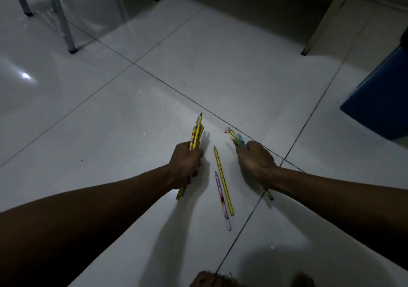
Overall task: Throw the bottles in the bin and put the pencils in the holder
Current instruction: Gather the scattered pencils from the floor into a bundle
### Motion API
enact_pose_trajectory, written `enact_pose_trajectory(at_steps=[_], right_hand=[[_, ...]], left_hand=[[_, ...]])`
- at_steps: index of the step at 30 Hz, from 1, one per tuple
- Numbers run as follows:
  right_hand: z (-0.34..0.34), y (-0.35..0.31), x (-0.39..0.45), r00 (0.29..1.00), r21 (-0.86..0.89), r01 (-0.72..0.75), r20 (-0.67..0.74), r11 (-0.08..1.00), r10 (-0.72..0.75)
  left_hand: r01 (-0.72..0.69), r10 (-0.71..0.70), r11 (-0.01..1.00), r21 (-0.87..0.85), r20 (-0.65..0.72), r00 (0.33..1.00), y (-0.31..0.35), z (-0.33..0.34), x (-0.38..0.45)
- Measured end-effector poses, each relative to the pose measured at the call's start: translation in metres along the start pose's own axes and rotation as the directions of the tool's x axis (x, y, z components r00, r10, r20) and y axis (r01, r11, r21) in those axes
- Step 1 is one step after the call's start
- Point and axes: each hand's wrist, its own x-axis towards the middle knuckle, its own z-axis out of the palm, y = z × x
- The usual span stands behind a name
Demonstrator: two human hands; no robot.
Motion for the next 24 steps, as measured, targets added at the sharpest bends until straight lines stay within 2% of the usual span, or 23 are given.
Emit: enact_pose_trajectory(at_steps=[2, 4, 5, 10, 17, 20, 24], right_hand=[[0.001, -0.002, -0.001, 0.997, 0.147, -0.07, 0.051, 0.987, 0.063], [0.003, -0.006, -0.002, 0.979, 0.365, -0.188, 0.146, 0.912, 0.144], [0.005, -0.008, -0.003, 0.974, 0.401, -0.208, 0.165, 0.892, 0.153], [0.024, -0.025, -0.001, 1.0, 0.098, -0.024, -0.004, 0.995, 0.024], [0.027, -0.028, 0.005, 0.999, -0.143, 0.041, 0.0, 0.989, -0.041], [0.017, -0.022, 0.006, 0.998, -0.155, 0.065, 0.032, 0.986, -0.061], [-0.003, -0.005, 0.007, 0.994, -0.012, 0.099, -0.047, 0.995, -0.099]], left_hand=[[-0.016, 0.016, 1.0, 0.008, -0.046, 0.999, 0.0, 0.0, 0.004], [-0.042, 0.046, 0.998, 0.052, -0.087, 0.995, -0.002, -0.004, 0.008], [-0.054, 0.064, 0.994, 0.091, -0.11, 0.992, -0.004, -0.007, 0.011], [-0.019, 0.063, 0.984, 0.18, -0.242, 0.968, -0.013, -0.022, 0.015], [-0.024, 0.041, 0.996, 0.086, -0.21, 0.977, -0.023, -0.02, 0.01], [-0.016, 0.026, 0.995, 0.103, -0.102, 0.994, -0.027, -0.007, 0.004], [0.069, -0.065, 0.963, 0.262, -0.02, 0.998, -0.029, 0.017, -0.003]])
